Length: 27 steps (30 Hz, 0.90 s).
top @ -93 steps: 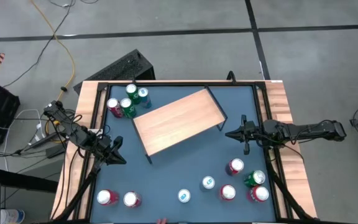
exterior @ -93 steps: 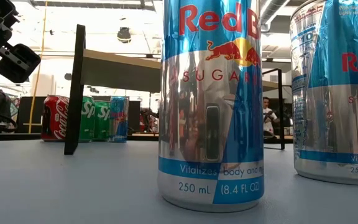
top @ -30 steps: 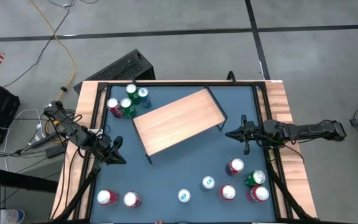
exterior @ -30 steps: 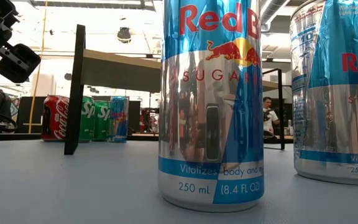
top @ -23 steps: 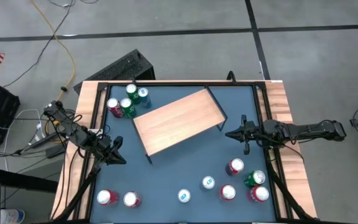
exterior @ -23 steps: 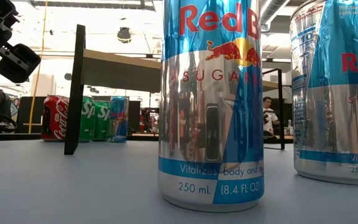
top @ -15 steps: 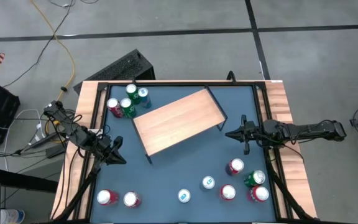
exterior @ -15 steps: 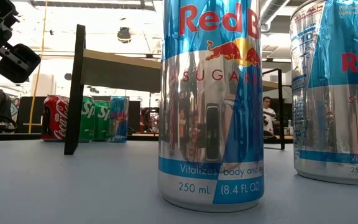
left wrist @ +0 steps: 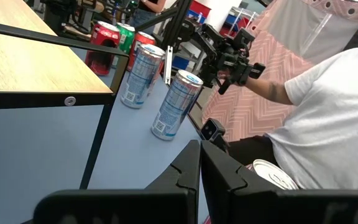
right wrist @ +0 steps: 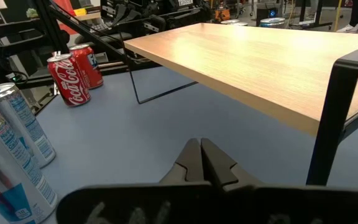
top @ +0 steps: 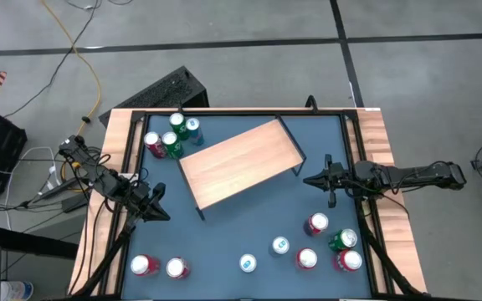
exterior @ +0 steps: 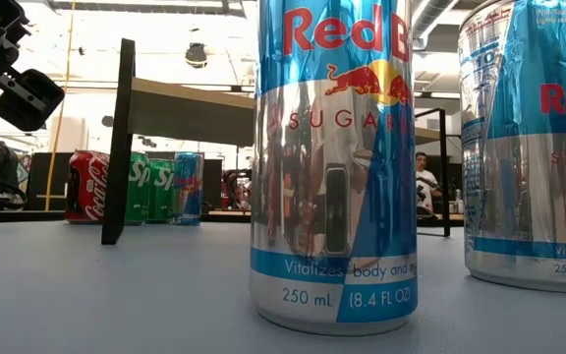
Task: Place canned beverage on shelf
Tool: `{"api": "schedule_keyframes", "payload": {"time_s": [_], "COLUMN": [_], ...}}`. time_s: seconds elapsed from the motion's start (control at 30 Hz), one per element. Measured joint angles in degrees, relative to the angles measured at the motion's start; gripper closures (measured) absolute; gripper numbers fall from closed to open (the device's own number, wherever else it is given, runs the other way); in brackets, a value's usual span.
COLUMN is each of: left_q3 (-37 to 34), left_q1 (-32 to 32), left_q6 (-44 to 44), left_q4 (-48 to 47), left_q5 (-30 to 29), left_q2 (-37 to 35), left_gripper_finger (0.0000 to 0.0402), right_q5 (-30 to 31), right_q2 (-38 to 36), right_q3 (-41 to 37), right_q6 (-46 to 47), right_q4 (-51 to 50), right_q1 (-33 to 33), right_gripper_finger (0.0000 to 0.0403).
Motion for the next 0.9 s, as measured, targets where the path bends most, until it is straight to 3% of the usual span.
{"api": "schedule_keyframes", "payload": {"time_s": [0.2, 0.53, 0.9], "left_q3": [0.0, -0.02, -0.02], "left_q1": [-0.01, 0.01, 0.01], "left_q6": [5.8, 6.0, 3.13], "left_q4": [0.87, 1.65, 1.48], "left_q5": [-5.42, -20.48, -29.08], "left_q2": [0.0, 0.0, -0.01], "left_gripper_finger": [0.0401, 0.0401, 0.0401], "right_q5": [2.45, 1.51, 1.6], "right_q2": [0.02, 0.02, 0.01], "right_q3": [-0.12, -0.19, -0.12], "right_q6": [0.51, 17.8, 17.63], "right_q4": [1.82, 3.7, 6.32], "right_q1": [-0.25, 0.12, -0.5], "right_gripper_finger": [0.0403, 0.0403, 0.0403]}}
